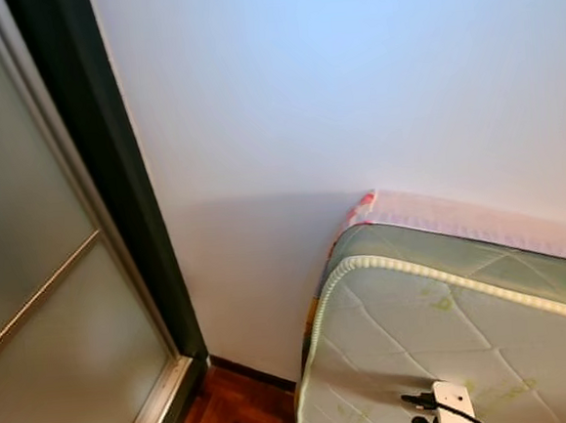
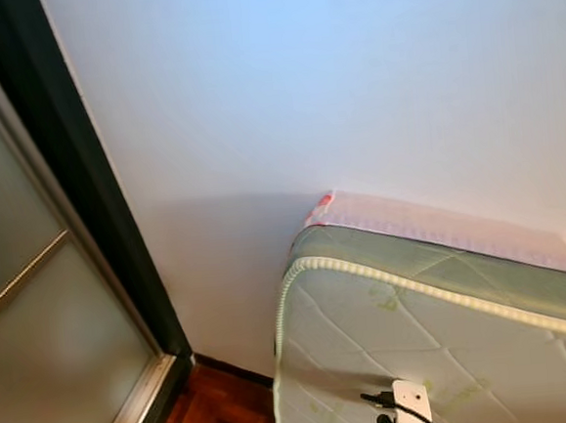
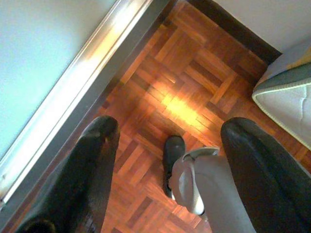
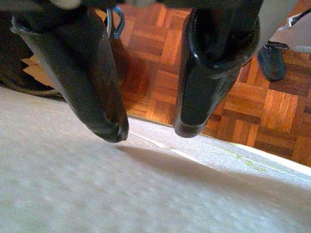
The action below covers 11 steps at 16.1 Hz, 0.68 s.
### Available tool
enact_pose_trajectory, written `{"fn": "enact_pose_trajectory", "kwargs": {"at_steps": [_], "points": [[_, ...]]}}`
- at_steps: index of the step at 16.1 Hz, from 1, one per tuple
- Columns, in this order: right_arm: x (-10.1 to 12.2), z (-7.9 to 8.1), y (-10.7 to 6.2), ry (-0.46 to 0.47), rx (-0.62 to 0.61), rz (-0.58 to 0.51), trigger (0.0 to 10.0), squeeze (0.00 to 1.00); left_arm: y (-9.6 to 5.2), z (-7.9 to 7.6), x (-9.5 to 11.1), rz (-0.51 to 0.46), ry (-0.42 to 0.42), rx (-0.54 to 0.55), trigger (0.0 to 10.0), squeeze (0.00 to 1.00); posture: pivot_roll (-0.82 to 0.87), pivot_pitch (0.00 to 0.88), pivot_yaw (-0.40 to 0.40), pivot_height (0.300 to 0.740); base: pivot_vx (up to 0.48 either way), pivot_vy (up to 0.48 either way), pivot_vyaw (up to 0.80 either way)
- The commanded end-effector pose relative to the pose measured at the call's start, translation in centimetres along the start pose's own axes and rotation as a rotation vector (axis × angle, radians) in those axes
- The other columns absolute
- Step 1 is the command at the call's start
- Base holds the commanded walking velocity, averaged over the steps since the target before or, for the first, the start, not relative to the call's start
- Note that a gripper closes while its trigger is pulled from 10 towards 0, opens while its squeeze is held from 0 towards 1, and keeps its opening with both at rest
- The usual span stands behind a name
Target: Clean up the room
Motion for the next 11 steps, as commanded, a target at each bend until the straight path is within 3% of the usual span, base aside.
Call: {"fn": "enact_pose_trajectory", "kwargs": {"at_steps": [1, 2, 11], "points": [[5.92, 0.72, 0.77, 0.035, 0.115, -0.051, 10.0, 0.00, 1.00, -3.71, 1.71, 0.036, 0.152, -0.098, 10.0, 0.00, 0.03, 0.000, 0.003, 0.740, 0.000, 0.000, -0.68], [5.81, 0.76, 0.77, 0.033, 0.114, -0.048, 10.0, 0.00, 0.97, -3.60, 1.59, 0.038, 0.167, -0.092, 10.0, 0.00, 0.03, 0.000, 0.004, 0.740, 0.000, -0.480, -0.68], [6.06, 0.90, 0.81, 0.062, 0.111, -0.050, 10.0, 0.00, 0.89, -3.59, 1.26, 0.048, 0.157, -0.106, 10.0, 0.00, 0.03, 0.000, 0.015, 0.740, 0.000, 0.000, -0.68]]}}
Point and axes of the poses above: a point about 5 cm out from each wrist's last joint towards the gripper, its own y axis pointing out of the wrist towards the gripper, its own x axis along the axis of the wrist's last joint, z = x × y, the point moved 4 cm from there along y, pointing out of the wrist towards the gripper, and after that the axes turned 7 degrees about -y, right-handed, at the moved point
